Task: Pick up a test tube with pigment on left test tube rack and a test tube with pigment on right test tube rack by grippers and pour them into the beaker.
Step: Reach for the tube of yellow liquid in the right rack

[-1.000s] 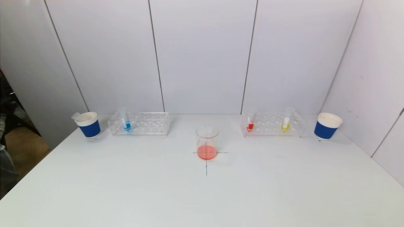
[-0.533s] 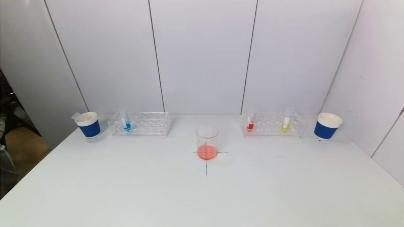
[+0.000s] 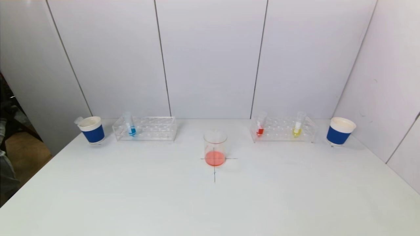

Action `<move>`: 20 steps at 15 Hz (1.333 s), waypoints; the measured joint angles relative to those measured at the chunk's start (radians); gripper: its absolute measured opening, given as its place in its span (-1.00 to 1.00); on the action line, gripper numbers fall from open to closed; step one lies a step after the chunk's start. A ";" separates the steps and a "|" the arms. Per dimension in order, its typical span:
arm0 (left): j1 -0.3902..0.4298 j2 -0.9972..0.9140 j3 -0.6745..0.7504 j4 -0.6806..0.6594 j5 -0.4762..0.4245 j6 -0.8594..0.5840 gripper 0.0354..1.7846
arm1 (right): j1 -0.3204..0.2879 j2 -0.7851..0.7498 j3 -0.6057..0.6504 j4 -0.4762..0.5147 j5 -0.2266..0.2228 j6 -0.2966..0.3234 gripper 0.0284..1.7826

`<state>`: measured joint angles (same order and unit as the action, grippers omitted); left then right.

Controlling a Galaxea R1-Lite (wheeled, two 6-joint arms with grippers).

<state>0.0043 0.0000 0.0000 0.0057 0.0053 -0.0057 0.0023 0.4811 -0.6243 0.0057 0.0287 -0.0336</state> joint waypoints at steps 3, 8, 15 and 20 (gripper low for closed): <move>0.000 0.000 0.000 0.000 0.000 0.000 0.98 | -0.006 0.208 -0.134 -0.007 -0.001 -0.010 0.99; 0.000 0.000 0.000 0.000 0.000 0.000 0.98 | -0.004 0.541 -0.218 -0.144 -0.003 0.001 0.99; 0.000 0.000 0.000 0.000 0.000 0.000 0.98 | 0.017 0.937 -0.091 -0.594 -0.005 0.009 0.99; 0.000 0.000 0.000 0.000 0.000 0.000 0.98 | 0.019 1.191 0.014 -0.949 -0.003 0.027 0.99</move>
<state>0.0043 0.0000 0.0000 0.0062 0.0053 -0.0053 0.0215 1.6717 -0.6104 -0.9434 0.0260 -0.0062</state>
